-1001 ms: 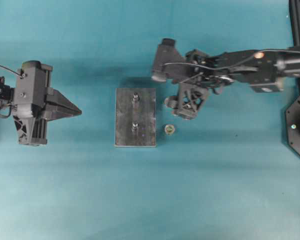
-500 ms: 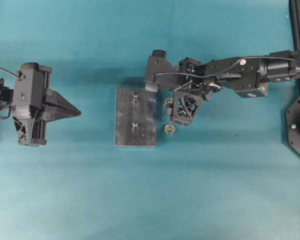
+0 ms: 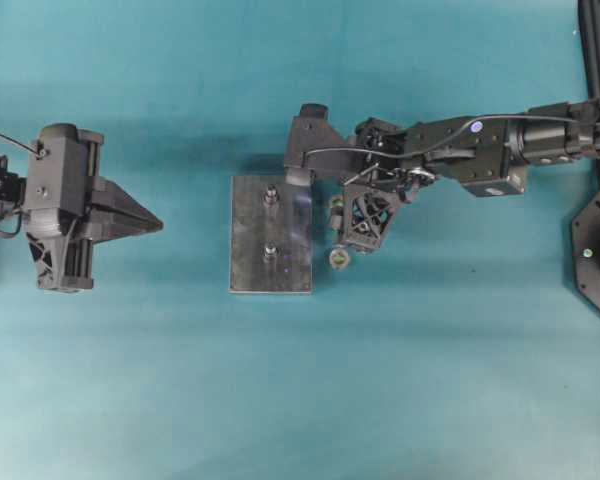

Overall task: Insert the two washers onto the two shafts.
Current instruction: 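Lower the right gripper, close on the upper washer and lift it, then carry the washer over the upper shaft and lower it onto the shaft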

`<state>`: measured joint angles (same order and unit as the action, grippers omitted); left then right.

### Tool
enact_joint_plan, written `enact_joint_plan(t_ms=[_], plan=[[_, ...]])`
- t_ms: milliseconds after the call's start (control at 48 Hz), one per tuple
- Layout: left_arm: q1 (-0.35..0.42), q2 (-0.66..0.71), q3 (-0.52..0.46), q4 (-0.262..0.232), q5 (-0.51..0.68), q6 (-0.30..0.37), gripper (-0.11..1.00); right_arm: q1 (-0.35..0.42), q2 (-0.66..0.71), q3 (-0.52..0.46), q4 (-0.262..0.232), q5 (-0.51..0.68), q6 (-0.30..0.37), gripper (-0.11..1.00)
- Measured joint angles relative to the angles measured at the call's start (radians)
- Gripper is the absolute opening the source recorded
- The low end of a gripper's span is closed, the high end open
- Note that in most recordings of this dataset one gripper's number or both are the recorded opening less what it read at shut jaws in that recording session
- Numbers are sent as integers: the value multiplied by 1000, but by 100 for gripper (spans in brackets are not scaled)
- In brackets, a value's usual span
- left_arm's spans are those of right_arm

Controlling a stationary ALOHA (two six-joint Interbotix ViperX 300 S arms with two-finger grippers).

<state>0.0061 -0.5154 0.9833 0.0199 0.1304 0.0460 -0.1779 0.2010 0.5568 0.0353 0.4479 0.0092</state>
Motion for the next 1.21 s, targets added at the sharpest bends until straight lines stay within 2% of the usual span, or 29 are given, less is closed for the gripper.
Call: enact_joint_plan(t_ms=[375,542,730,1001,1209], plan=[[0,0,0,0,-2,0,0,6,5,-8,2,8,0,33],[0,0,0,0,-5,0,0,6,5,-18,-3,46,0,32],[0,0,0,0,-20,0,0,-5,-5,-48,-32,127,2,32],[2,0,0,0,-23,0,0,-11,-69,-160,-34,238,0,32],[0,0,0,0,-23,-2,0,21,-72,-239,-34,282,-20,32]])
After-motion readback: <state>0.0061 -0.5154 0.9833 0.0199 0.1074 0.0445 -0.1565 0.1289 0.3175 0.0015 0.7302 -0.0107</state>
